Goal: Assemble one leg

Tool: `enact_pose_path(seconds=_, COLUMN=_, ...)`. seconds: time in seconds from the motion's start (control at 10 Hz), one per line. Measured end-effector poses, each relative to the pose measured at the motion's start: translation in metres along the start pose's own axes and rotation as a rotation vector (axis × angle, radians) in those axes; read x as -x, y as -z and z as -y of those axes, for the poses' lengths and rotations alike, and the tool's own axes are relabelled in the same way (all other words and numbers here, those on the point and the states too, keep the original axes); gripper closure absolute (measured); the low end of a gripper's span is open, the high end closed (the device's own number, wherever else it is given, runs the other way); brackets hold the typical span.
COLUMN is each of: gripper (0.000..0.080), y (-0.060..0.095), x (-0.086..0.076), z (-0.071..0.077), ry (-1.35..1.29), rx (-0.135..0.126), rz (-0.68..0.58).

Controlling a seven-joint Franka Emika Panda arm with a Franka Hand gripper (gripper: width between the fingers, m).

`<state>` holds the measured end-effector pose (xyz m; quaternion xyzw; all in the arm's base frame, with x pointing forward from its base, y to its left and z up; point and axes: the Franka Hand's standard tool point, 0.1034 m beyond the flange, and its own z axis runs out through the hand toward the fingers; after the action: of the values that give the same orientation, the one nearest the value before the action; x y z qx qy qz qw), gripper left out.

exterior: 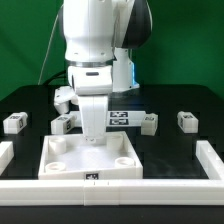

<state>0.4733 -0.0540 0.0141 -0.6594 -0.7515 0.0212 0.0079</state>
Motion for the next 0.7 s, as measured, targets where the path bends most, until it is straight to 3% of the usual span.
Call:
enact_pose_path(seconds=0.6, gripper=0.0742, y=0.0001, x=-0.0008, z=-0.0003, ry=-0.002, rx=0.001, rz=0.0)
enact_pose_path(seconds=0.7, gripper=0.0742, y=0.0008, x=-0.0093, z=-0.0012, ry=-0.043, rx=0.002, rz=-0.003)
